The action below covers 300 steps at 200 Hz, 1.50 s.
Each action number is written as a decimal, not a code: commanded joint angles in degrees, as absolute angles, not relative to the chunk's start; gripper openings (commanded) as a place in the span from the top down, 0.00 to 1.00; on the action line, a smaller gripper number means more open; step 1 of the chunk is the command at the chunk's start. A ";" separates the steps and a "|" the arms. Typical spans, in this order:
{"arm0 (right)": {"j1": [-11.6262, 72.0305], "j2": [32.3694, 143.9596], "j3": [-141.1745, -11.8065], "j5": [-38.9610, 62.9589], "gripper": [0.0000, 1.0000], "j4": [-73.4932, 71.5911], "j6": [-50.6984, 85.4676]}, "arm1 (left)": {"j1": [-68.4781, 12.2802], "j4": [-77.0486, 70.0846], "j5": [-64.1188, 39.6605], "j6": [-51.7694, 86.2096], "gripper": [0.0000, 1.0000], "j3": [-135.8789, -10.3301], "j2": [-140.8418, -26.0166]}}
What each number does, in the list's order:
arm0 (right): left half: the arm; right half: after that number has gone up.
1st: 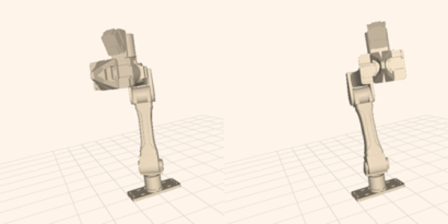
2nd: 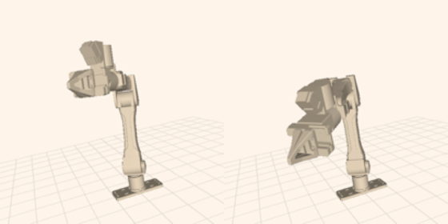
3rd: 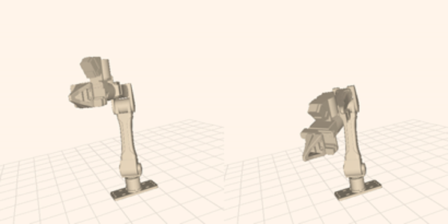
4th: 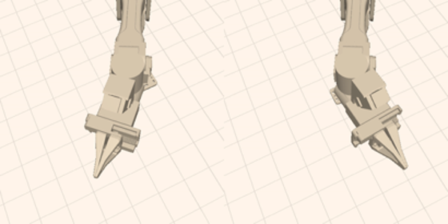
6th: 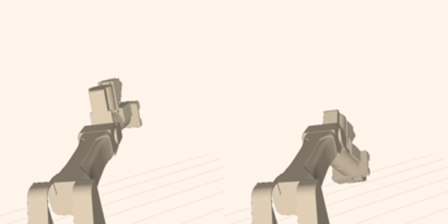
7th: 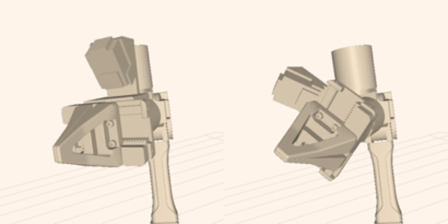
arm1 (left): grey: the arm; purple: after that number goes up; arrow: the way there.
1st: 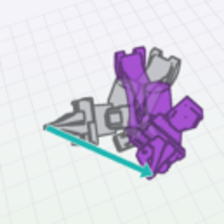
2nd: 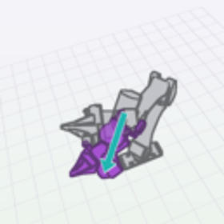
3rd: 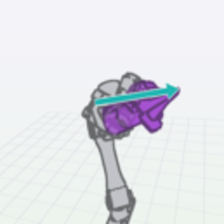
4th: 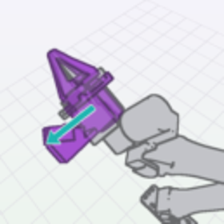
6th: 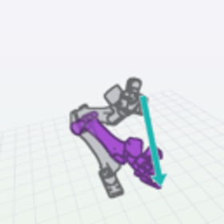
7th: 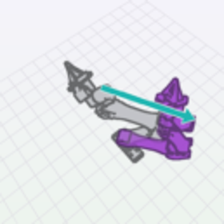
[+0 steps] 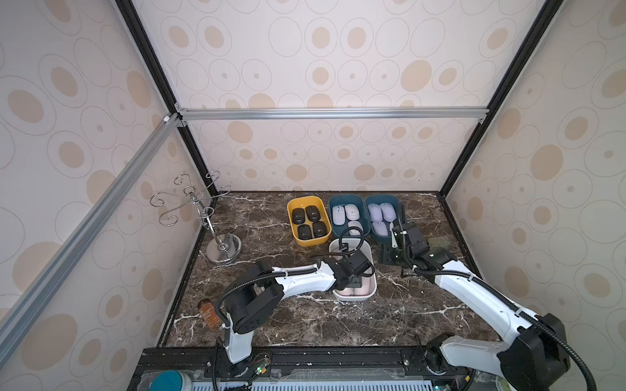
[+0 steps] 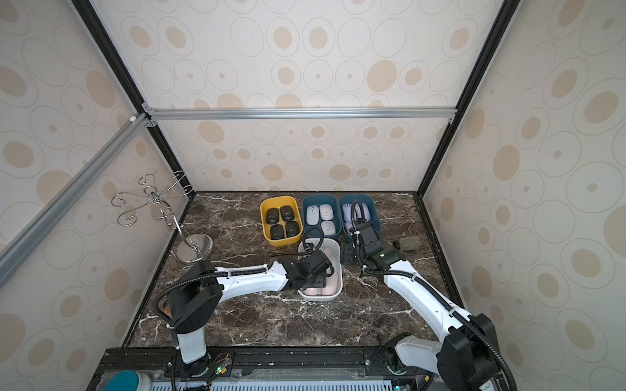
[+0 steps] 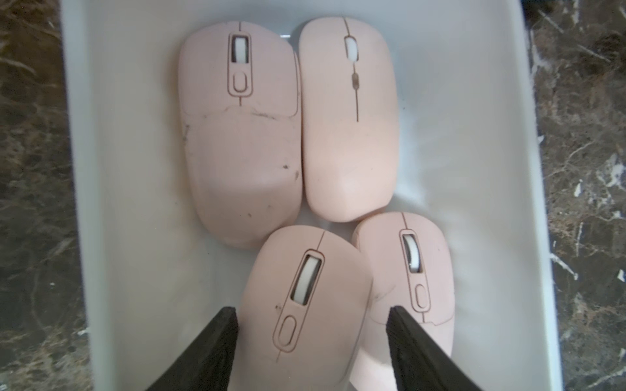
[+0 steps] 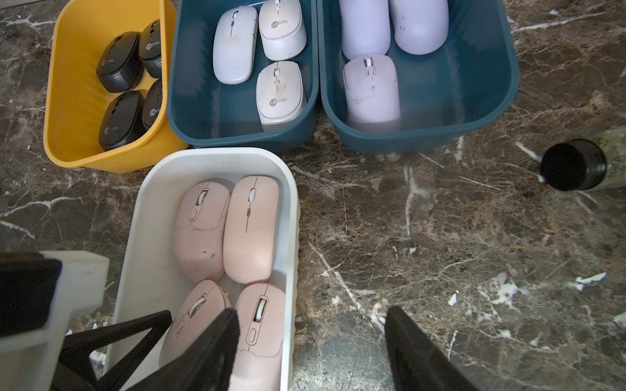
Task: Place the mice by color into the storage box
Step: Place the mouse in the storage box, then move the storage box to the center of the board.
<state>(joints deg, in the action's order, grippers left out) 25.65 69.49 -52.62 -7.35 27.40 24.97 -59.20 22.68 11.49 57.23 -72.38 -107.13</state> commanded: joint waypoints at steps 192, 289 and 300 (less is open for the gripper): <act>33.45 77.66 -57.20 -8.10 0.75 36.35 22.25 | -37.70 5.90 10.71 45.06 0.27 -46.39 -73.24; 24.32 91.56 -64.97 -7.22 0.74 38.86 22.55 | -29.70 -1.43 8.40 45.31 0.21 -37.45 -66.31; 24.37 92.83 -64.96 -6.83 0.73 37.65 22.78 | -29.53 -1.69 8.56 44.94 0.21 -36.63 -64.86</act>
